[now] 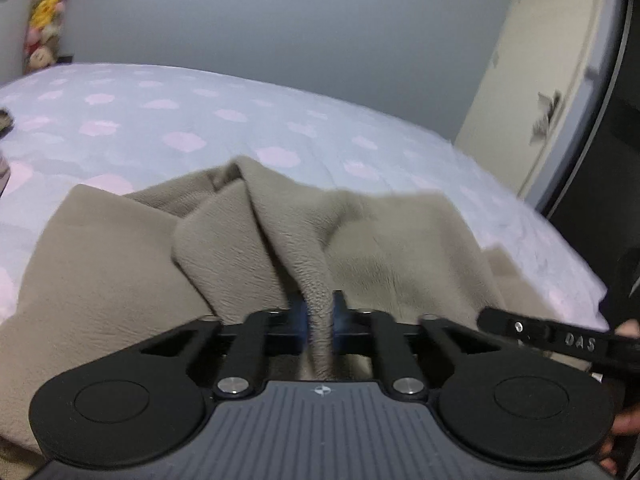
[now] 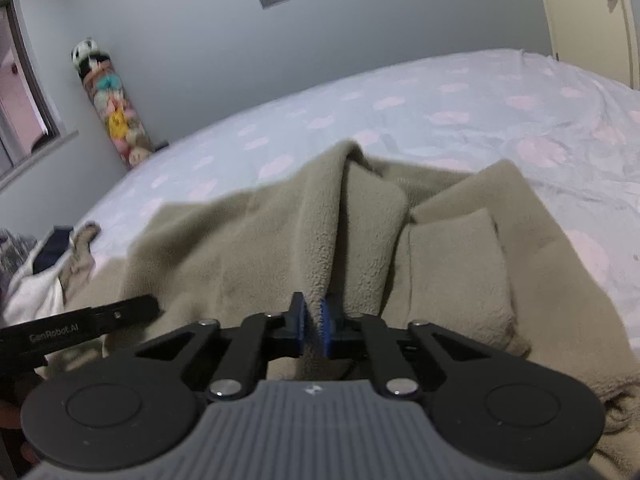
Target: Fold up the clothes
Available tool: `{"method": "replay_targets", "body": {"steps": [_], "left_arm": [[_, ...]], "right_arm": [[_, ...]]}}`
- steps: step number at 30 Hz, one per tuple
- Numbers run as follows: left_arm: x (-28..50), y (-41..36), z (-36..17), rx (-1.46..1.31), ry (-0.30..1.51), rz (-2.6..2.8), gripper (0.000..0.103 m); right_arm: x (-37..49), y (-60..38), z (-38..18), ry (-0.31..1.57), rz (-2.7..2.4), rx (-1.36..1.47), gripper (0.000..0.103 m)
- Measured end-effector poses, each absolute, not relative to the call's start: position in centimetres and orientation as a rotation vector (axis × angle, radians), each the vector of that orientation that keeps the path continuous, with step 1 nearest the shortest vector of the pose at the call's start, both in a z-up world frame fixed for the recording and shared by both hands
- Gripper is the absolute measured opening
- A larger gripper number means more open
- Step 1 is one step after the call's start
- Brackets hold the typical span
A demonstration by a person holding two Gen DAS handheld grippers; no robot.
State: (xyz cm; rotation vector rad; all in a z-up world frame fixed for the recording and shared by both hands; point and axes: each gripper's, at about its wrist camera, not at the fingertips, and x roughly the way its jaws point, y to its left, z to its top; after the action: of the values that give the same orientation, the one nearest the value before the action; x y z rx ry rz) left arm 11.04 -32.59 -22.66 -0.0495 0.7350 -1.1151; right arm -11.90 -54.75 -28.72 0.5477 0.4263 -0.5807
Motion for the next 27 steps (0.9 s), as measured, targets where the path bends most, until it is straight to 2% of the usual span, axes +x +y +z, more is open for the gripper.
{"method": "replay_targets", "body": {"steps": [5, 10, 20, 27], "left_arm": [[13.5, -30.2, -23.7, -0.271, 0.845, -1.141, 0.006], [14.1, -30.2, -26.2, -0.235, 0.918, -1.125, 0.005], [13.6, -30.0, -25.5, -0.165, 0.935, -1.106, 0.007], [13.2, -28.2, -23.4, -0.196, 1.001, -1.061, 0.010]], "right_arm": [[-14.1, -55.8, -28.3, 0.317, -0.572, 0.673, 0.008], [-14.9, -57.5, -32.2, 0.360, -0.571, 0.919, 0.007], [-15.3, -57.7, -32.5, 0.383, -0.572, 0.961, 0.006], [-17.0, -56.8, -29.7, 0.399, -0.625, 0.949, 0.019]]}}
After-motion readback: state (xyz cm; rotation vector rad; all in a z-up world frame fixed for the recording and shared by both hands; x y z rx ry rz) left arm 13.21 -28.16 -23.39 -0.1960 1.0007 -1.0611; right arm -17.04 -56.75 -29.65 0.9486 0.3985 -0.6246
